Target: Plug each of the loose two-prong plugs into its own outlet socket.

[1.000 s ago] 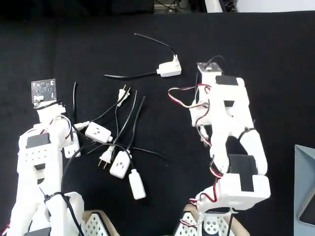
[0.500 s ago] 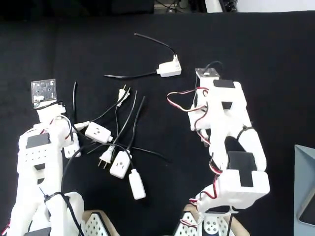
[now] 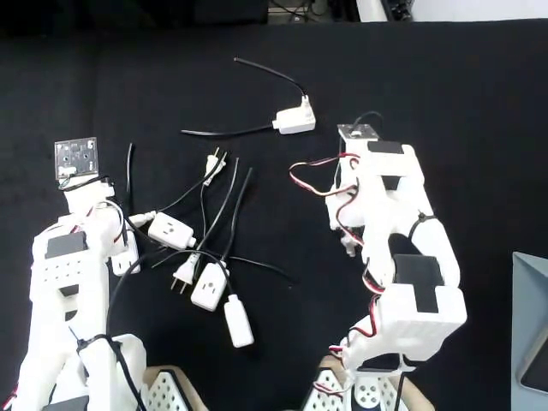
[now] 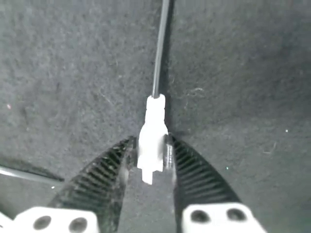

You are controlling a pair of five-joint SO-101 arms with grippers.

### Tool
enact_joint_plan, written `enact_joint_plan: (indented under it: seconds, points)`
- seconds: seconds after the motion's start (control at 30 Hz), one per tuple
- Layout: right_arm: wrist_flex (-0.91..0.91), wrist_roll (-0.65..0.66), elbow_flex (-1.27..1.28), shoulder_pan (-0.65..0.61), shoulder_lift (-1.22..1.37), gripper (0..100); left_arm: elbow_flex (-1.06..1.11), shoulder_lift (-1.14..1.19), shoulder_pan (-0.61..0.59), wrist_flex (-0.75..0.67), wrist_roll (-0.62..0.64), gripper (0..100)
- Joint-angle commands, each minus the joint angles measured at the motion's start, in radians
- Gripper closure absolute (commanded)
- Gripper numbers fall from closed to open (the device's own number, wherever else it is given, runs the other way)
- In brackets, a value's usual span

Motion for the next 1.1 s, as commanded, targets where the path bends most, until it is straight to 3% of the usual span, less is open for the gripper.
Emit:
enact_joint_plan:
  seconds: [0.0,0.47,1.07]
  points:
    - [-0.003,0.006,-0.012,-0.003,-0.004,91.9,-0.007,-0.015,-0.001,-0.021,0.002,97]
    - [-0.002,0.051,-0.008,0.06,-0.002,88.1,-0.007,-0.015,-0.002,-0.021,0.002,97]
    - [-0.008,0.052,0.022,0.054,-0.001,88.1,-0.007,-0.014,-0.001,-0.021,0.002,97]
